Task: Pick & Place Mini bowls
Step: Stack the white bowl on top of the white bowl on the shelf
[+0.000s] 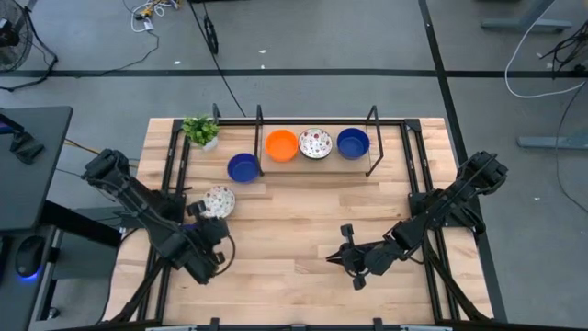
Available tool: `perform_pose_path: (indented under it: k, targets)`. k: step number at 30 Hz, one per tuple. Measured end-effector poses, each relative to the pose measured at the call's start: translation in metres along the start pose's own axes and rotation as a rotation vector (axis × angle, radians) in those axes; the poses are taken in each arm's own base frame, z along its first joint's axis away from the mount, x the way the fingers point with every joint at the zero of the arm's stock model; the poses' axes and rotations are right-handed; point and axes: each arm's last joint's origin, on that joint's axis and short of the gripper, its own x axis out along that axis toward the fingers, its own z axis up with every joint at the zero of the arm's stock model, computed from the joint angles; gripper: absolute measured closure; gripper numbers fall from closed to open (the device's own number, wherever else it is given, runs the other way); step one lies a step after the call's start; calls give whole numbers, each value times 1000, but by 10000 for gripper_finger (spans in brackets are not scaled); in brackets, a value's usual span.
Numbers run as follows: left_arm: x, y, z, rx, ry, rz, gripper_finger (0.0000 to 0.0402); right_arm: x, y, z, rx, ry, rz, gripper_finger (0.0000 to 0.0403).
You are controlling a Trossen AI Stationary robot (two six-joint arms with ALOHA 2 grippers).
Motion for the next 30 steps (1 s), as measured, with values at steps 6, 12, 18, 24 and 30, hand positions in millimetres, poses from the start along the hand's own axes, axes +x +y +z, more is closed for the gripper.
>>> perform_pose_path:
  k: [6, 12, 18, 24, 30]
  targets:
    - [20, 2, -17, 39, 5, 79, 237, 0, 0, -1, -3, 5, 0, 380]
    - [53, 9, -38, 75, 14, 139, 185, 0, 0, -1, -5, 6, 0, 380]
    - [77, 19, -55, 16, 0, 63, 189, 0, 0, -1, -6, 6, 0, 380]
    - [95, 30, -69, -3, -51, -22, 193, 0, 0, -1, -8, 6, 0, 380]
    - [113, 33, -74, 32, -79, -41, 216, 0, 0, -1, -10, 6, 0, 380]
